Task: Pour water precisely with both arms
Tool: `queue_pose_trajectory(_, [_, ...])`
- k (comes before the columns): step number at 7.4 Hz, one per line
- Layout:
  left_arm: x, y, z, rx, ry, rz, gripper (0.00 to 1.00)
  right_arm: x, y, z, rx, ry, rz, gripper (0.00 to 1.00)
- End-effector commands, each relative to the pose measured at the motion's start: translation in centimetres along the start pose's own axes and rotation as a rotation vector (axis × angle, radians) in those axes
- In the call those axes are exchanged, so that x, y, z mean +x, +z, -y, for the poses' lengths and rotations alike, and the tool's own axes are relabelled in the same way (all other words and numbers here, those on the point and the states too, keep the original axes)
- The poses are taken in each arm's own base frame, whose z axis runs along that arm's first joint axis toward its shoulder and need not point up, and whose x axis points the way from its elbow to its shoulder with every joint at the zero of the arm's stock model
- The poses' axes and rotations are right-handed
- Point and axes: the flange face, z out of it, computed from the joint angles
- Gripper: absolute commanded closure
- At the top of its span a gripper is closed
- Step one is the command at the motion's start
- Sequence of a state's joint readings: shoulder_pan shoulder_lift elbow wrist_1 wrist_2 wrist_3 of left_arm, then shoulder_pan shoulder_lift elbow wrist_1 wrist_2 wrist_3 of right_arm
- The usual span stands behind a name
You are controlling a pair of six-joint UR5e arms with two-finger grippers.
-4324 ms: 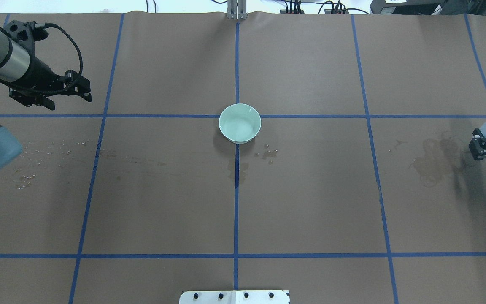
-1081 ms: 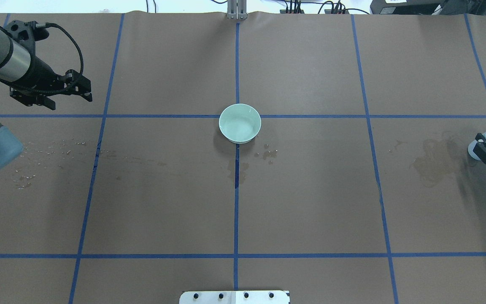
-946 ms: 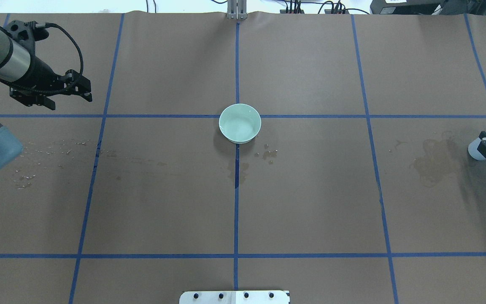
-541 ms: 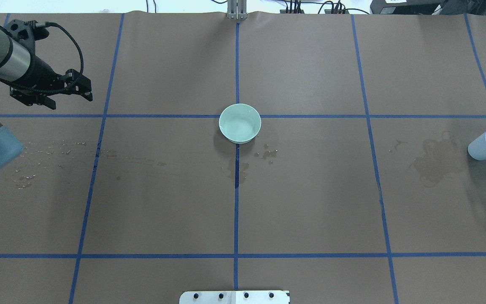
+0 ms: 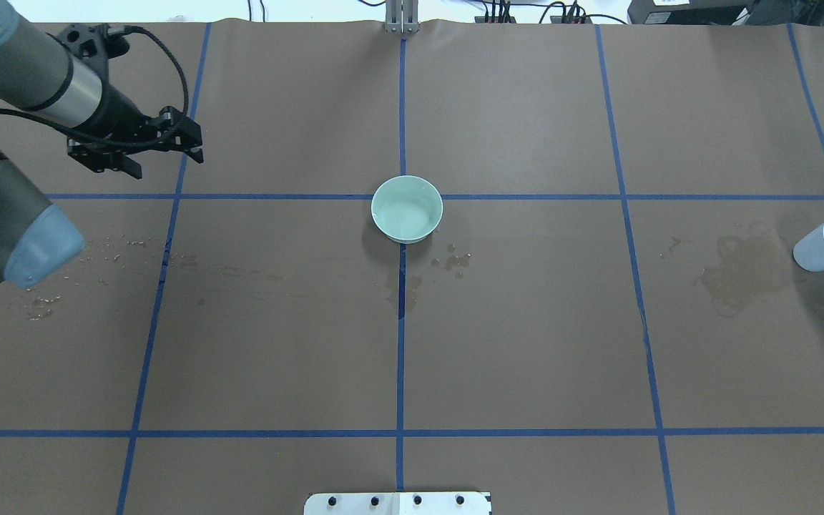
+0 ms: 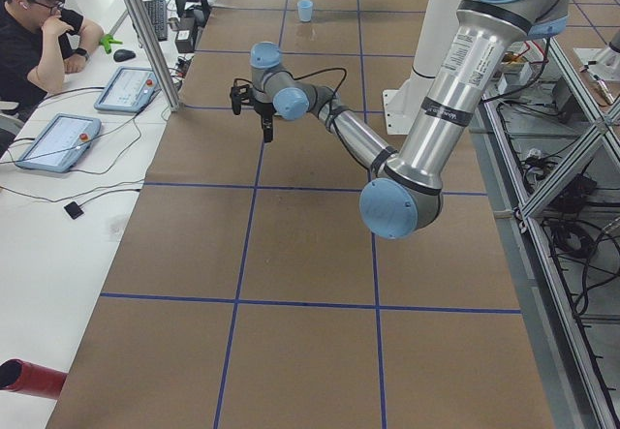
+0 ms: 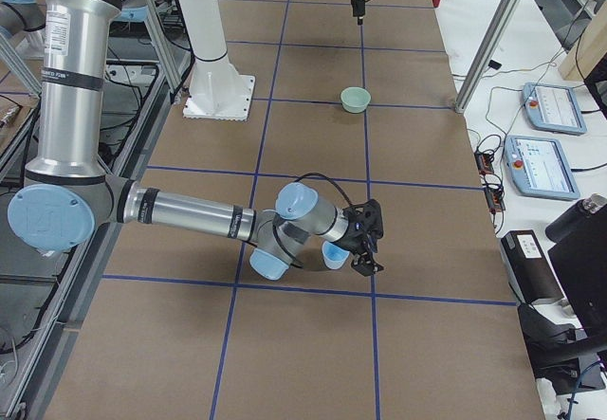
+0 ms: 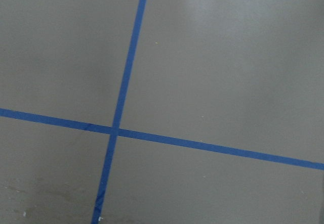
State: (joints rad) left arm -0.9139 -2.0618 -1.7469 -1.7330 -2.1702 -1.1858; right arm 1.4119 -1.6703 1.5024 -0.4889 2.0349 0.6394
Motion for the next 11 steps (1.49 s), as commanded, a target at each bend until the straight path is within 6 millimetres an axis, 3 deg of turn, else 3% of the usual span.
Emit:
queue_pose_trajectory(1, [10.9, 2.3, -0.9, -0.040, 0.006, -0.045, 0.00, 2.5, -1.4, 5.7, -0.203, -0.042, 0.021, 0.01])
queue_pose_trajectory(2, [15.0, 4.4, -1.3, -0.068, 0.015, -0.037, 0.00, 3.2, -0.9, 6.7, -0.306, -0.089, -0.001, 0.01])
queue_pose_trajectory(3, [17.5, 6.3, -2.7, -0.098, 0.000, -0.032, 0.00, 3.5, 0.0, 7.1, -0.403, -0.153, -0.010, 0.01])
queue_pose_trajectory(4, [18.2, 7.9, -4.5, -0.099, 0.023, -0.029, 0.00, 3.3, 0.2, 8.6, -0.466, -0.191, -0.010, 0.01])
queue_pose_trajectory(6, [19.1, 13.6, -8.7, -0.078, 0.068, 0.011, 0.00, 4.2, 0.4, 7.4, -0.557, -0.188, -0.010, 0.01])
queue_pose_trajectory(8, [17.8, 17.6, -8.0, -0.079, 0.077, -0.005, 0.01, 5.0, 0.4, 6.2, -0.589, -0.159, -0.013, 0.01])
queue_pose_trajectory(9, [17.4, 18.9, -8.1, -0.084, 0.078, 0.001, 0.10, 5.1, 0.4, 6.0, -0.601, -0.148, -0.016, 0.01])
queue_pose_trajectory(11, [18.2, 18.8, -8.6, -0.083, 0.084, -0.004, 0.44, 5.1, 0.5, 5.9, -0.609, -0.143, -0.017, 0.01])
